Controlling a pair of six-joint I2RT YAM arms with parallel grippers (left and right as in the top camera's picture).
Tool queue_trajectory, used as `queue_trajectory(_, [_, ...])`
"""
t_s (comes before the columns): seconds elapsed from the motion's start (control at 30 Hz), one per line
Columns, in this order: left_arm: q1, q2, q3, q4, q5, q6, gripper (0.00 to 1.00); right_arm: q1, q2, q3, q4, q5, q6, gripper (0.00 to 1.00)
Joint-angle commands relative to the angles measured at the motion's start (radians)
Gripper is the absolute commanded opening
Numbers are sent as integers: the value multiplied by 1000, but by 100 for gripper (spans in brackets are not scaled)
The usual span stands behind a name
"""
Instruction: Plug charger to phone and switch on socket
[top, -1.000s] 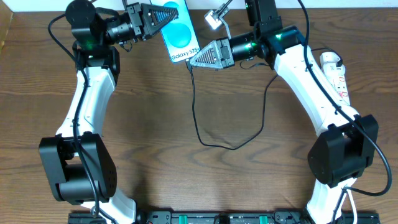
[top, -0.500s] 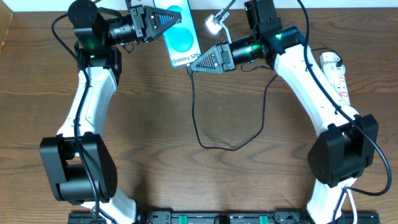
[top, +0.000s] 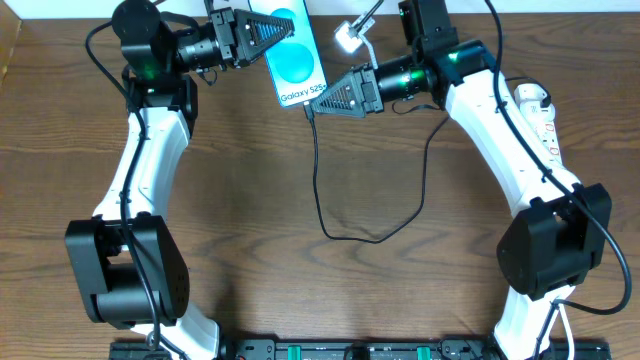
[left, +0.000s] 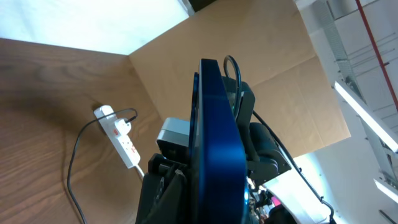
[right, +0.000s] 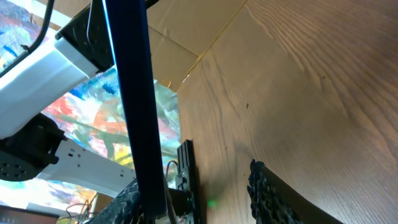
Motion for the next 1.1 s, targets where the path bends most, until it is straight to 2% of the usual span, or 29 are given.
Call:
queue_trajectory(0.0, [-8,-24,10,8,71,-23,7,-41,-11,16,-5,23,-20,46])
queue_trajectory(0.2, [-8,-24,10,8,71,-23,7,-42,-11,16,-35,21,-60,47])
queue_trajectory(0.57, [-8,-24,10,8,71,-23,7,-20,-11,16,-208,-80,-288,52])
queue_trajectory(1.07, [-8,-24,10,8,71,-23,7,54,-11,16,-217,-76,-299,52])
